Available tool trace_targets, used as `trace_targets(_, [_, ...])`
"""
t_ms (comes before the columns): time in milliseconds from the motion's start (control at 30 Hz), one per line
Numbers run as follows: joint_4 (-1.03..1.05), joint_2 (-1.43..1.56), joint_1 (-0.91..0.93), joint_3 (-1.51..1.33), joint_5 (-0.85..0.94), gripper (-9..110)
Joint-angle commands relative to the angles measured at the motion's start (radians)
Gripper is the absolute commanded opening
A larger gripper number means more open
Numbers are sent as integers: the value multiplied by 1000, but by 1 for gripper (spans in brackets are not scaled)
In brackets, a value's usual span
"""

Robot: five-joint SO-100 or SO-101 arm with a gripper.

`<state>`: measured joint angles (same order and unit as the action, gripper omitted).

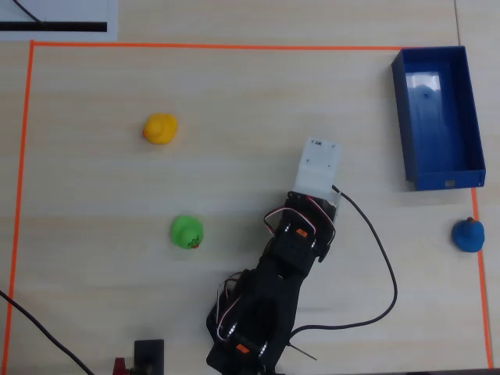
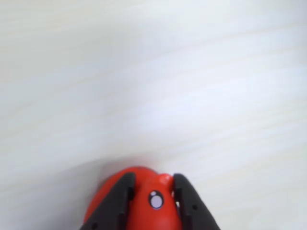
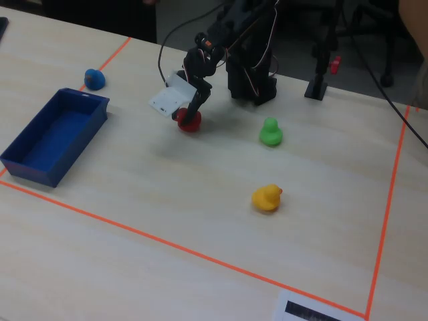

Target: Grasp red duck and put it into box.

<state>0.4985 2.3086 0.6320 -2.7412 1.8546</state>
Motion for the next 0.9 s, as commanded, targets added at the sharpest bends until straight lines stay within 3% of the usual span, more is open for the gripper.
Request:
trace_targets(0, [2,34,15,49,-6,0])
trace_targets(167, [-86,100,-21,64,-91,0])
trace_targets(300, [23,77,-54,264,-167,0])
trace_targets(467, [222,-213,-52,747,-249,0])
trace_targets(700, [387,-726,43,1503,-268,0])
trace_targets(867, [468,-994,123,1896,-270,0])
